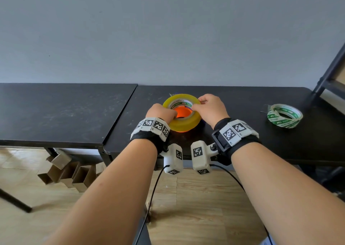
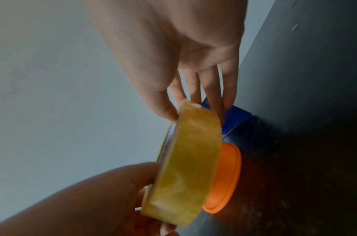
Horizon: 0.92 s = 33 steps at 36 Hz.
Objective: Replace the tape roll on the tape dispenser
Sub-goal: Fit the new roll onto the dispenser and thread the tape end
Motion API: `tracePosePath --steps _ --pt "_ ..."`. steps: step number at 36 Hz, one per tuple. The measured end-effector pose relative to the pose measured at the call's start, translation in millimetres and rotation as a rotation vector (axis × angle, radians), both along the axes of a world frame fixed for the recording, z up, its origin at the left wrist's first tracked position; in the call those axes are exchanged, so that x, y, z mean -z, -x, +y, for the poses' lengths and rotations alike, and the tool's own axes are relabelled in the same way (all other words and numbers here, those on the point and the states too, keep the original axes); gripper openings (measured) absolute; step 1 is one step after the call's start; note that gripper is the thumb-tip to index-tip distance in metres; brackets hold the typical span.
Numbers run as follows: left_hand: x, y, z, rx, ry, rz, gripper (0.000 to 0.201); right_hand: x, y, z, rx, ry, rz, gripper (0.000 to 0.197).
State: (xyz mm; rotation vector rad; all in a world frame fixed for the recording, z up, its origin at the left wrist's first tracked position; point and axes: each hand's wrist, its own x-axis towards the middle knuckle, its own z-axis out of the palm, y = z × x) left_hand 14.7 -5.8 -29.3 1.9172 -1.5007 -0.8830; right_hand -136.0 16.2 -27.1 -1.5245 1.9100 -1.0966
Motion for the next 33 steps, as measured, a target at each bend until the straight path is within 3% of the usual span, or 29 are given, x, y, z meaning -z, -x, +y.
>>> tracePosePath --steps 7,10,13,14,17,21,26,33 --pt "2.7 1.9 -1.7 0.026 0.000 -0.074 0.025 1.7 -5.3 -3.1 0.027 -0.061 0.324 0.025" --pt "5.3 2.2 -2.8 0.020 0.000 -0.085 0.027 6.0 -6.1 -7.4 0.021 -0.089 0.376 0.033" --pt "8.0 3.5 -4.2 0.031 -0.005 -0.109 0.025 6.2 -5.1 -6.3 0.032 -0.081 0.395 0.012" --pt "7.9 3.7 -4.6 0.042 -0.005 -0.128 0.024 8.3 -3.4 -6.2 0.051 -0.058 0.403 0.022" --pt "8.4 3.8 -5.8 0.065 0.001 -0.177 0.041 11.6 -1.0 -3.7 0.107 -0.001 0.419 0.040" --pt "8.8 1.4 -5.6 0.083 0.018 -0.189 0.052 12.7 0.8 -4.1 0.113 -0.030 0.405 0.049" --pt "11.8 -1.8 -7.3 0.071 0.017 -0.199 0.031 16.0 -1.1 -6.2 0.029 -0.105 0.275 0.053" --pt "16.5 -4.1 -8.4 0.057 0.001 -0.102 0.032 12.4 -2.9 -2.4 0.007 -0.099 0.193 0.043"
